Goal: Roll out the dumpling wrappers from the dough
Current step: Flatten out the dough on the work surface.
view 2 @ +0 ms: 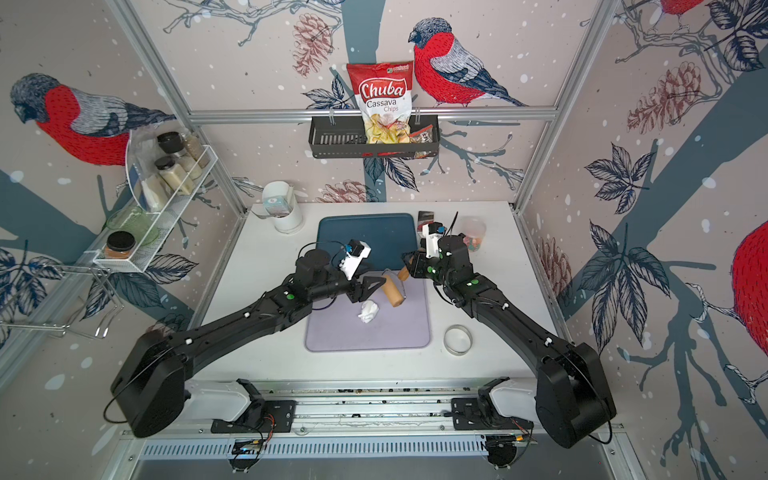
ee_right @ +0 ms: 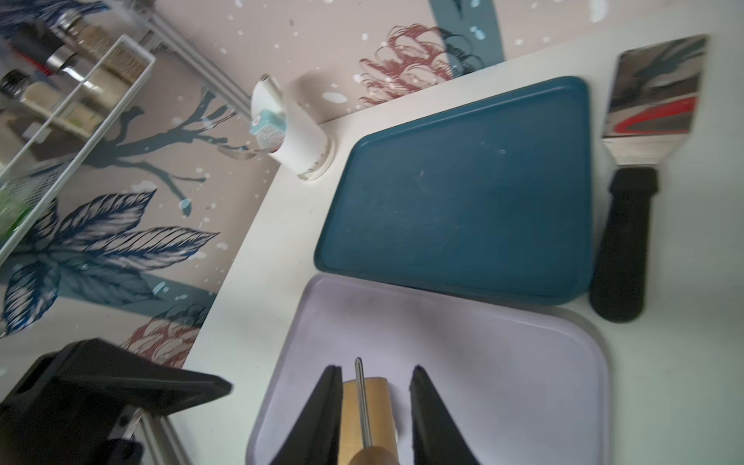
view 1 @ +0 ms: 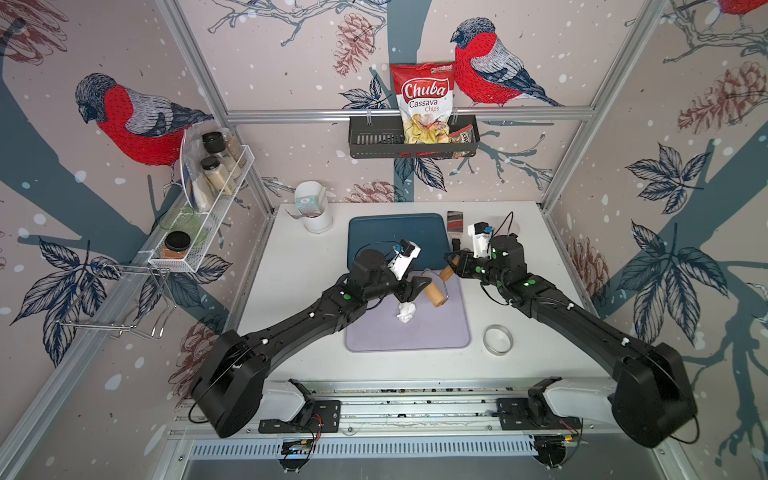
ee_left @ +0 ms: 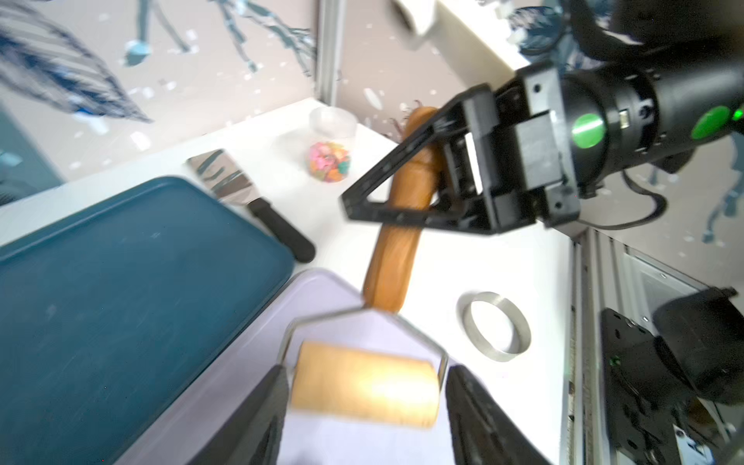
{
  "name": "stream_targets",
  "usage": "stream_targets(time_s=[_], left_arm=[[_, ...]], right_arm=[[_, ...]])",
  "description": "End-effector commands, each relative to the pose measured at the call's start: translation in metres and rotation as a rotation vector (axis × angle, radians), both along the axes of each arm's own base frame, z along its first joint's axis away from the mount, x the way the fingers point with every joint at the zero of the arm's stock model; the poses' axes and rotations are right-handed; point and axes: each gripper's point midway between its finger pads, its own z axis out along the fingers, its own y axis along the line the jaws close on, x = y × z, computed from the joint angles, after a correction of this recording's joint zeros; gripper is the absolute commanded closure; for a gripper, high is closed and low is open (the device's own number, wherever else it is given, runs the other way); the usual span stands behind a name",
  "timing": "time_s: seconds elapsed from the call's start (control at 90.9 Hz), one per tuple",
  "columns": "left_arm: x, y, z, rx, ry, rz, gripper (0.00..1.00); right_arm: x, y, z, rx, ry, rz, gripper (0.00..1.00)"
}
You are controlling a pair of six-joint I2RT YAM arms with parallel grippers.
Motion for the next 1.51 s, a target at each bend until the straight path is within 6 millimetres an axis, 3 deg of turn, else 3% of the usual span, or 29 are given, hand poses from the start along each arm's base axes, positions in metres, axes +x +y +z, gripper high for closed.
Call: stream_targets(time_s=[0.0,0.143,0.264,0.418,0.649,0.737,0.924,1.057,1.134,1.332,1.497], left_arm=[[0.014,0.060,-0.023,0.007,0.154,0.373,0.38],[-0.002,0.135,-0.072,0.141,0.317,0.694,0.41],[-0.021,0.172,-0.111,0.190,0.446,0.818,0.42],[-0.038,0.183,-0.147,0.206,0.561,0.846,0.43],[-0.049,0.180,-0.189,0.245,0.676,0.814,0.51],[-0.049,0.179,-0.197,0.270,0.693,0.811,0.55],[-0.054,0.180,-0.214,0.313,0.730,0.809,0.63],[-0.055,0.179,-0.216,0.317,0.735,0.801,0.67],[-0.055,0.180,-0.216,0.319,0.732,0.805,0.68],[-0.044,0.183,-0.194,0.291,0.667,0.835,0.59],[-0.037,0.202,-0.176,0.300,0.605,0.936,0.53]], right_arm=[[0.016,-0.025,-0.001,-0.053,-0.031,-0.175,1.00],[0.000,0.001,0.001,-0.130,-0.099,-0.168,1.00],[-0.022,0.044,0.013,-0.097,-0.169,-0.090,1.00],[-0.029,0.082,0.023,-0.105,-0.211,-0.027,1.00],[-0.026,0.107,-0.011,-0.161,-0.154,0.046,1.00],[-0.031,0.112,-0.020,-0.196,-0.156,0.061,1.00],[-0.036,0.107,-0.058,-0.272,-0.091,0.050,1.00],[-0.043,0.113,-0.087,-0.296,-0.044,0.068,1.00],[-0.036,0.106,-0.092,-0.278,-0.029,0.040,1.00],[-0.018,0.091,-0.068,-0.266,-0.073,-0.022,1.00],[-0.015,0.105,-0.027,-0.224,-0.132,-0.012,1.00]])
